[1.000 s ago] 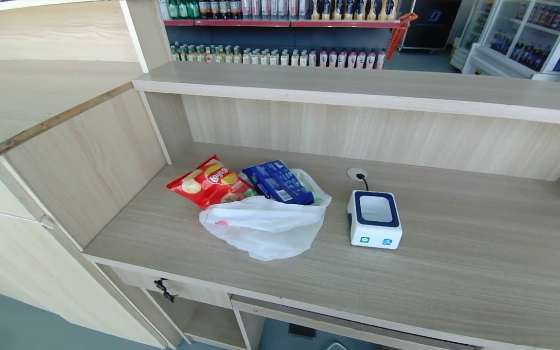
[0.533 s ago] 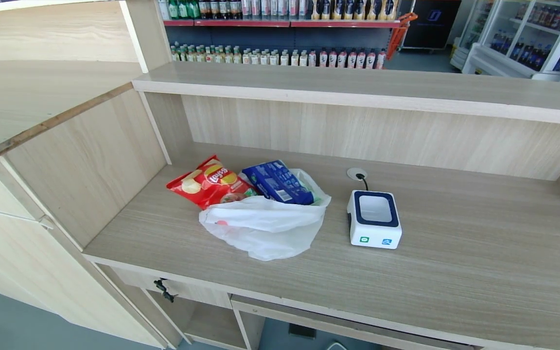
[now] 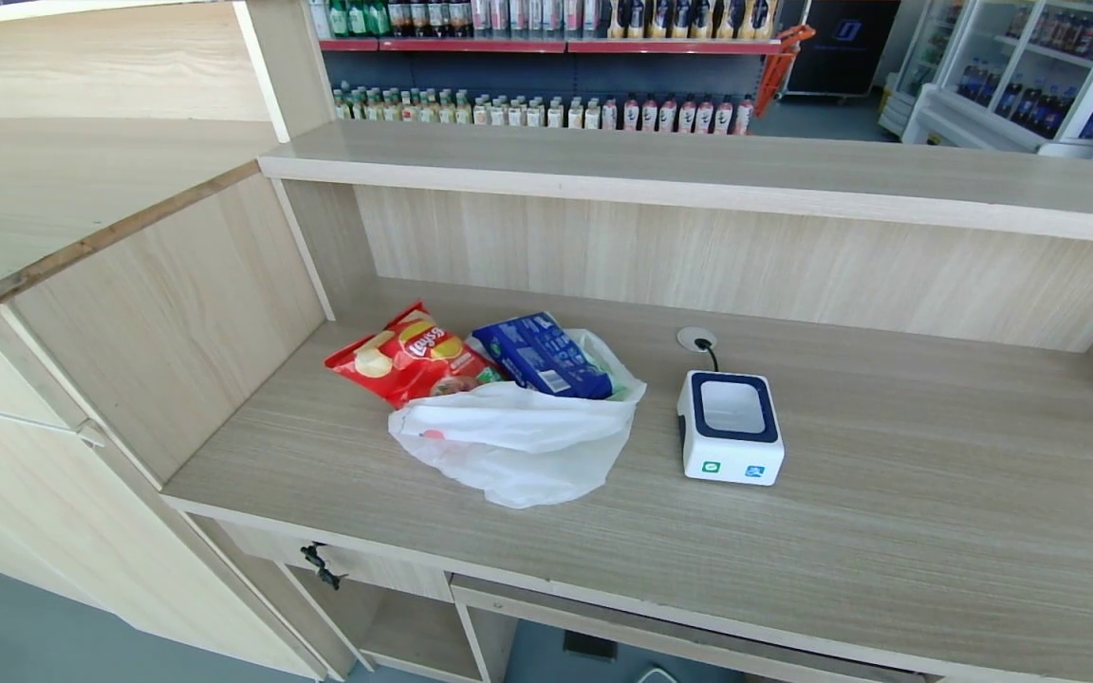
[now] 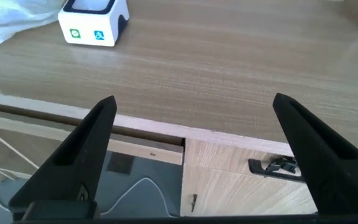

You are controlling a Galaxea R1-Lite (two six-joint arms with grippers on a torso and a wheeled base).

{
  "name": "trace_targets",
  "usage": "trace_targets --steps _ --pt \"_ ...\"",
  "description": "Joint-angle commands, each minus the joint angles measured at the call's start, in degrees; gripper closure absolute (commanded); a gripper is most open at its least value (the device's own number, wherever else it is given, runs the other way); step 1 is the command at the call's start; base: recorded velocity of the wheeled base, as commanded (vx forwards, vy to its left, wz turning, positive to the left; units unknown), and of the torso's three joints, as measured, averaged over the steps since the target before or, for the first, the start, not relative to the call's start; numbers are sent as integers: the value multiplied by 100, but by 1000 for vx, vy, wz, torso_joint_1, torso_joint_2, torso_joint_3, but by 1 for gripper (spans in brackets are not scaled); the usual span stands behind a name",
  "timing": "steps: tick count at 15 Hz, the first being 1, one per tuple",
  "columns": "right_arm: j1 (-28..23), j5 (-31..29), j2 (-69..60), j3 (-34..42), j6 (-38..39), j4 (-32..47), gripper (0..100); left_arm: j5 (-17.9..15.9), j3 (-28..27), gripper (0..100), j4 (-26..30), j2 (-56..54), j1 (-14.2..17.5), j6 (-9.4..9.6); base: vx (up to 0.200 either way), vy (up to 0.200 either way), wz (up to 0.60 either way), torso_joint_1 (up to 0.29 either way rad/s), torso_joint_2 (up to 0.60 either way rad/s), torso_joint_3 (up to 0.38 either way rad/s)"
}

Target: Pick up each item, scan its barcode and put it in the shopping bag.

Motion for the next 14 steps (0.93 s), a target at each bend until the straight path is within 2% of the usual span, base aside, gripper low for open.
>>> trace_targets --steps 1,3,14 --pt "1 0 11 -4 213 8 0 7 0 100 -3 8 1 -1 0 0 0 0 0 0" --pt "1 9 11 5 503 8 0 -2 0 100 -3 -1 1 -1 0 0 0 0 0 0" --pt "1 0 11 -4 424 8 0 -2 0 100 -3 8 1 -1 0 0 0 0 0 0"
